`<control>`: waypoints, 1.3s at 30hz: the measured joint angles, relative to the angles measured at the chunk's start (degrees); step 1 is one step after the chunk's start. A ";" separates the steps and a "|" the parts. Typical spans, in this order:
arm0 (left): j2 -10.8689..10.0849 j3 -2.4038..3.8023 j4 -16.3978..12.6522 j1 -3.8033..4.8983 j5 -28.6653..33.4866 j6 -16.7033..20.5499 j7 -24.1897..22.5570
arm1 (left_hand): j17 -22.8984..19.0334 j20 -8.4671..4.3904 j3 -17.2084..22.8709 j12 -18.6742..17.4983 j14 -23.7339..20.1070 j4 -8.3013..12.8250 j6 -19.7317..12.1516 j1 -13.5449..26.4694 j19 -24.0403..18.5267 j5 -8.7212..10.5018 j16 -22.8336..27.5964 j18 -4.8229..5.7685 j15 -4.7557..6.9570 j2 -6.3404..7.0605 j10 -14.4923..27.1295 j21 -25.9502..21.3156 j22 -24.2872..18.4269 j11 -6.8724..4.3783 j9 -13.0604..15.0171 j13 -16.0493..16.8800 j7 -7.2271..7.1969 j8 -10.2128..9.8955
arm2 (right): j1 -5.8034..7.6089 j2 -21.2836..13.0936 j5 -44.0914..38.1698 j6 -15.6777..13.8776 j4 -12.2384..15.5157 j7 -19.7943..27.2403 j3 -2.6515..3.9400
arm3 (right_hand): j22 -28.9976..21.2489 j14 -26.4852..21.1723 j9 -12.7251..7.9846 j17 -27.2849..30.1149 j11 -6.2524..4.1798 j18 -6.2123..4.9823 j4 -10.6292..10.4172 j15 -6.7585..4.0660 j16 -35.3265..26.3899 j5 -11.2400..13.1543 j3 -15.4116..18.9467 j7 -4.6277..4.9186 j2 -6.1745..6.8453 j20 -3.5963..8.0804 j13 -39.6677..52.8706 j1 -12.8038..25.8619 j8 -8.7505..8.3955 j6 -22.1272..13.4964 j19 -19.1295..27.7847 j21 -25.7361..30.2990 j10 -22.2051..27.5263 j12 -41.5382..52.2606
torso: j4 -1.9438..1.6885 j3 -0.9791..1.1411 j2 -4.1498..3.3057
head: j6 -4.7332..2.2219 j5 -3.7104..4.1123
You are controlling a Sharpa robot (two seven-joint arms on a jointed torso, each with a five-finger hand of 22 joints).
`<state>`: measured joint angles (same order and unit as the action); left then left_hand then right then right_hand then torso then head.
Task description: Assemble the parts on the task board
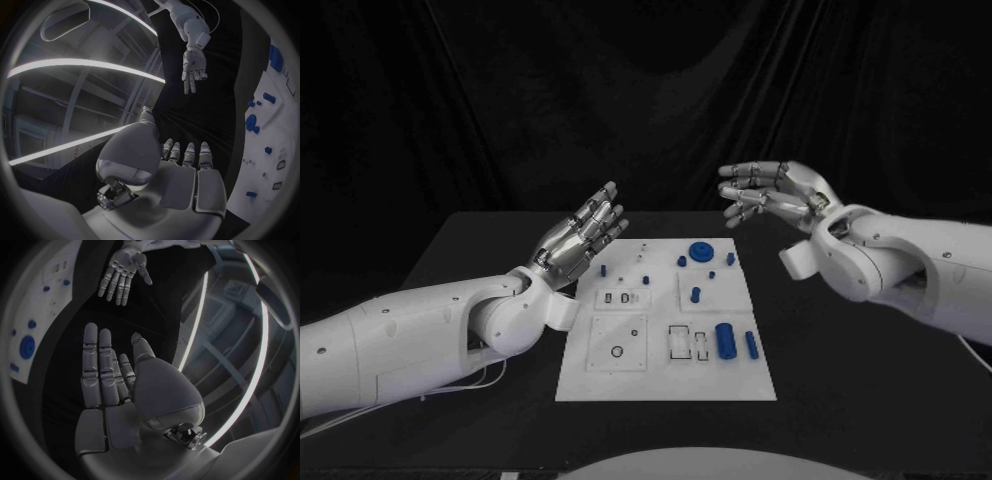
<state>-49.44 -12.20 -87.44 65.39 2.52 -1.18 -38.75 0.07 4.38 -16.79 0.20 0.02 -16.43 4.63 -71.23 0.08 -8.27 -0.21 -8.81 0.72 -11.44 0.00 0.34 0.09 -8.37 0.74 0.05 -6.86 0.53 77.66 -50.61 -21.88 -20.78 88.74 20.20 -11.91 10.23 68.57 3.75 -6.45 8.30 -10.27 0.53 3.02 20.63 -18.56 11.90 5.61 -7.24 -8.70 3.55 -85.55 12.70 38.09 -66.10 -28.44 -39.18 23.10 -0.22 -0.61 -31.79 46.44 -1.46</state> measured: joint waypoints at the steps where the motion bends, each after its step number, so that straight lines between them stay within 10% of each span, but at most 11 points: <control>1: -0.28 0.00 -0.12 0.00 -0.49 0.03 0.00 | -0.01 0.28 0.00 0.00 0.01 0.00 0.05 -0.09 -0.16 -0.22 0.00 0.00 -0.33 -0.09 -0.02 0.00 0.00 0.28 0.04 0.00 0.33 0.00 | 1.05 0.45 -5.30 -0.05 -0.37 -1.83 -0.01 | 0.13 1.98 0.00 -0.03 -0.49 -0.01 0.03 -0.54 -0.46 0.76 -0.51 -0.23 0.39 0.54 0.00 -0.36 -0.08 0.80 -1.39 -0.47 -1.12 -0.68 | 0.02 -0.01 0.02 | 0.44 0.00; 5: -1.17 0.01 -0.18 0.00 -1.56 0.03 -0.01 | -0.02 1.93 0.00 0.00 -0.04 0.00 -0.01 0.11 -0.11 -0.22 0.00 0.00 -1.71 -0.70 0.00 0.00 0.00 0.40 0.04 0.00 0.42 0.00 | 3.33 2.16 -19.90 0.37 -1.60 -6.46 0.00 | 0.98 7.59 0.02 -0.84 -1.96 -0.02 -0.28 -2.16 -1.50 5.52 -2.67 -2.33 1.18 2.21 0.00 -1.14 -1.46 3.06 -5.16 -1.73 -5.45 -3.21 | -0.01 -0.13 0.05 | 2.11 0.11; 10: -3.03 0.02 -0.78 0.02 -2.59 0.03 -0.02 | -0.02 2.95 0.00 0.00 0.01 0.00 -0.01 0.24 0.02 -0.22 0.00 0.00 -2.39 -0.83 0.00 0.00 0.00 0.40 0.04 0.00 0.42 0.00 | 5.47 4.73 -42.33 3.25 -3.50 -11.69 0.02 | 2.98 14.52 0.56 -3.90 -5.33 -0.01 -2.48 -4.91 0.47 9.88 -5.49 -7.70 3.28 4.43 0.04 0.17 -1.77 7.62 -9.94 -4.80 -10.72 -6.38 | -0.09 -0.18 0.04 | 3.37 0.44; 18: -4.78 0.02 -1.91 0.84 -3.43 0.29 -0.04 | -0.02 10.01 0.00 0.00 0.00 0.00 0.94 -0.53 0.55 -1.16 0.00 -0.97 -5.24 -1.59 -0.01 0.00 0.25 2.53 0.19 0.01 1.64 0.30 | 6.44 7.95 -71.93 7.29 -6.44 -15.04 -0.02 | 27.55 15.45 0.31 -13.37 -6.20 1.89 -6.05 -6.41 14.11 10.01 -12.12 -8.17 7.89 6.42 0.06 1.59 -5.42 10.81 -15.40 -26.31 -16.85 -13.99 | -0.01 -0.21 -0.33 | 3.56 -0.13; 25: -6.98 0.03 -4.10 2.44 -5.28 1.67 -0.04 | -0.01 9.18 0.00 0.00 0.00 0.00 2.44 -1.68 0.47 -3.55 0.00 -0.96 -5.24 -1.73 0.01 0.00 0.27 5.11 0.39 0.01 3.29 0.64 | 7.06 9.16 -81.50 9.06 -8.12 -16.33 -0.01 | 37.90 15.43 0.31 -17.10 -6.20 2.73 -9.34 -6.77 22.50 12.77 -14.24 -8.20 11.51 6.66 0.14 5.43 -6.93 11.16 -15.82 -34.97 -18.01 -15.95 | -0.04 -0.35 -1.38 | 3.05 -0.18; 32: -8.22 0.04 -5.50 3.76 -7.49 3.51 -0.06 | 0.00 7.50 0.17 0.00 -0.06 -0.17 2.81 -3.04 -0.05 -7.06 0.00 -0.96 -4.87 -2.08 -0.01 0.00 0.00 5.54 0.44 0.02 3.41 0.64 | 7.19 10.14 -84.44 10.53 -10.08 -17.25 0.01 | 31.86 15.22 0.53 -17.22 -6.19 2.73 -7.68 -6.98 23.67 2.40 -18.53 -8.70 11.24 6.43 0.14 3.22 -7.39 11.67 -13.02 -31.22 -18.01 -17.34 | -0.41 -0.51 -3.23 | 2.26 0.18; 39: -8.65 0.05 -6.31 4.66 -8.72 4.25 -0.07 | 0.01 7.50 0.71 0.00 0.01 -0.09 2.81 -4.96 -0.05 -10.08 0.00 -0.96 -4.80 -2.19 -0.01 0.00 -0.04 5.54 0.43 0.03 3.41 0.64 | 7.15 11.31 -85.51 11.30 -12.08 -17.57 -0.01 | 34.59 15.22 0.59 -17.27 -6.61 2.72 -8.03 -6.98 25.32 5.47 -19.43 -8.92 12.02 6.87 0.14 3.92 -7.99 11.45 -13.46 -32.86 -18.43 -18.01 | -0.83 -0.77 -4.95 | 1.75 0.17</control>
<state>-58.08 -12.15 -93.75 70.04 -6.20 3.08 -38.82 0.08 11.88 -16.09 0.20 0.02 -16.51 7.43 -76.19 0.03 -18.35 -0.21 -9.78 -4.08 -13.63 -0.01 0.34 0.05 -2.83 1.18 0.08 -3.44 1.17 84.81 -39.29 -107.39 -9.47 76.66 2.63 -11.92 44.82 83.79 4.34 -23.73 1.70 -7.55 -7.51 -3.96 45.94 -13.09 -7.53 -3.31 4.78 -1.83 3.69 -81.64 4.70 49.53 -79.56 -61.30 -57.61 5.09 -1.05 -1.38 -36.74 48.19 -1.29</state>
